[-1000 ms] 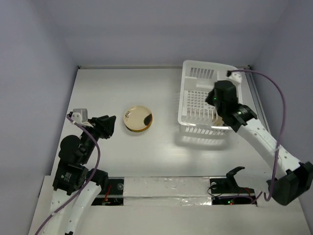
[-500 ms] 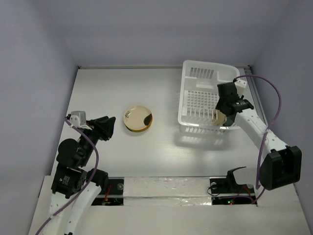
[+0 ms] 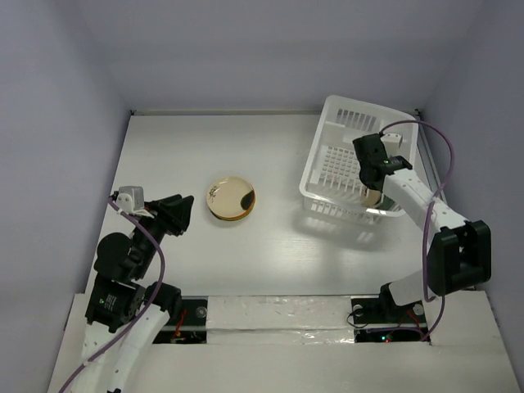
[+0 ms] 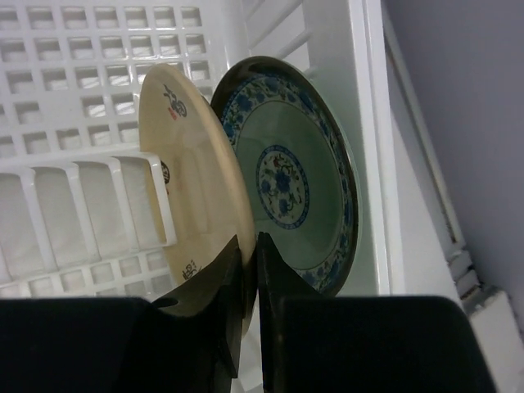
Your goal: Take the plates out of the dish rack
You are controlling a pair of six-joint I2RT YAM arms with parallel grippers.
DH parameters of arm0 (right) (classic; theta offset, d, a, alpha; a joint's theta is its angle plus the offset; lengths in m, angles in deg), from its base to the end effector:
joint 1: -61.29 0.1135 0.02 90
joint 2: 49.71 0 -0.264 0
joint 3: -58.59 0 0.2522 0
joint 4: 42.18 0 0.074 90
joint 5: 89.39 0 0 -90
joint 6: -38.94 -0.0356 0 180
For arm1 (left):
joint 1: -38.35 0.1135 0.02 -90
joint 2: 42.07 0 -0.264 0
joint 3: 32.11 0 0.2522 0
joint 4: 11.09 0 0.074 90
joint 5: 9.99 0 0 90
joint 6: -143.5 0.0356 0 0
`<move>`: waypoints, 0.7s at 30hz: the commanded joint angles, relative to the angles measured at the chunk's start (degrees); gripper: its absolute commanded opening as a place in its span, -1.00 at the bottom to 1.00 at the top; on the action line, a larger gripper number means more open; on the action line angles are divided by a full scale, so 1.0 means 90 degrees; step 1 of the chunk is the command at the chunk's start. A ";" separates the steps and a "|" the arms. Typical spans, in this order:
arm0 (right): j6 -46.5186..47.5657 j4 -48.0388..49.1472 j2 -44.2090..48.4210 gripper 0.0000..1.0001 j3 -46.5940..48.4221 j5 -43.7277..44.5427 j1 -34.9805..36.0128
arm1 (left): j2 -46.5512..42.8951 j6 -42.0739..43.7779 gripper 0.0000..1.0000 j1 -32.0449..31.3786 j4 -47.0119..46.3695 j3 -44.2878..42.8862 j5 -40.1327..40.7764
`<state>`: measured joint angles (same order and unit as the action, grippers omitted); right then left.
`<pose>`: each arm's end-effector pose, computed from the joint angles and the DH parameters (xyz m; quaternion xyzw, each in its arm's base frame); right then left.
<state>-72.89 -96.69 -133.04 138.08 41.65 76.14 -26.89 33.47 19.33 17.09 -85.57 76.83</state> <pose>0.2901 0.0527 0.2730 0.1503 0.8936 -0.2398 0.3485 0.0665 -0.0250 0.3581 0.0156 0.6420 -0.2729 0.7163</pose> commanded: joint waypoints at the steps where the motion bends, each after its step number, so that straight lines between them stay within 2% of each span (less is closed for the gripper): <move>1: 0.0247 -0.0403 0.0040 -1.00 0.0508 0.0985 0.0234 | -0.0056 0.0028 -0.28 -0.0025 -0.0264 -0.0120 -0.0018; 4: 0.0480 -0.0638 -0.0057 -1.00 0.0703 0.1483 0.0507 | -0.0046 0.0028 -0.28 -0.0025 -0.0274 -0.0110 -0.0018; 10: 0.0629 -0.0843 0.0040 -1.00 0.1201 0.1875 0.0859 | -0.0027 0.0019 -0.28 -0.0025 -0.0274 -0.0120 -0.0008; 15: 0.0316 -0.1389 0.0352 -1.00 0.2294 0.2091 0.1415 | 0.0013 0.0019 -0.28 -0.0025 -0.0274 -0.0110 -0.0008; 19: 0.0130 -0.0953 0.0616 -1.00 0.2774 0.1176 0.2137 | 0.0042 0.0028 -0.28 -0.0025 -0.0273 -0.0120 0.0002; 21: 0.0110 0.0071 0.0714 -1.00 0.2464 0.0025 0.2546 | 0.0061 0.0009 -0.28 -0.0025 -0.0264 -0.0110 0.0021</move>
<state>-70.13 -105.37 -129.13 160.05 52.10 94.59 -26.87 33.47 19.33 17.07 -85.57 76.88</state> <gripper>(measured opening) 0.134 0.357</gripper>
